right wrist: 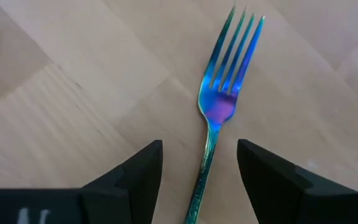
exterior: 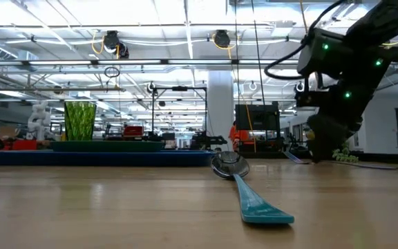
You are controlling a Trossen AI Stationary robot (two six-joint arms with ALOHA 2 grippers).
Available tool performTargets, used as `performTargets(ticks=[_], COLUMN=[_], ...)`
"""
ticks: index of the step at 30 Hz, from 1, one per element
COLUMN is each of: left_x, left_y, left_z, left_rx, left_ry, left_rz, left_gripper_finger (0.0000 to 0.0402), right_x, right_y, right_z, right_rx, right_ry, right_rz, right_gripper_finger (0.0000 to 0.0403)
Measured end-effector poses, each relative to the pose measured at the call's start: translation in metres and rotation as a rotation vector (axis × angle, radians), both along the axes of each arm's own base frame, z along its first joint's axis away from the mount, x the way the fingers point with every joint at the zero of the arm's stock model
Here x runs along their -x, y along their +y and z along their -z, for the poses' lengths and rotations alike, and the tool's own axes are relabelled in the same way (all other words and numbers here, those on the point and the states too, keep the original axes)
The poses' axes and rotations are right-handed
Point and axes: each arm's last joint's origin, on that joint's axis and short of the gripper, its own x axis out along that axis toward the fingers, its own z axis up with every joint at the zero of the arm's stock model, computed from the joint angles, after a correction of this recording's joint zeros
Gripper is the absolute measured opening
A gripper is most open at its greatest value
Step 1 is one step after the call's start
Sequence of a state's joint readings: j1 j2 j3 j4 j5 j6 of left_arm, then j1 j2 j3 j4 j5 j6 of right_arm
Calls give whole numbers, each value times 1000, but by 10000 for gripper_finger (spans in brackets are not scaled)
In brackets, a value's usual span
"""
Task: Pick and place plate/cup/fork/spoon on tray
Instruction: Put the iridescent fork on the blue tray
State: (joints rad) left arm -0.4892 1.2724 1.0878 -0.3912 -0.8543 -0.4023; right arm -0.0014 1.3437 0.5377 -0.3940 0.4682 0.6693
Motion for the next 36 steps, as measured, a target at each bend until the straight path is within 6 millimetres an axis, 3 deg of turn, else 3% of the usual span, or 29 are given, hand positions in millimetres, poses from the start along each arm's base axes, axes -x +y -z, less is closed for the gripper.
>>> performTargets(ticks=[9,25,36], left_x=[0,0,0], left_y=[0,0,0], left_z=[0,0,0], left_rx=[-6,0,1], left_ry=[4,7,6], left_rz=[2,12,12], left_gripper_finger=[147,147,147], right_x=[-1,-1,-13], right_y=[-5,-3,-3], right_z=[3,1,-3], right_rx=[-58,-124,-156], right_ry=[-5,-38,-182], right_rz=[39,68,67], right_gripper_finger=[166,9,4])
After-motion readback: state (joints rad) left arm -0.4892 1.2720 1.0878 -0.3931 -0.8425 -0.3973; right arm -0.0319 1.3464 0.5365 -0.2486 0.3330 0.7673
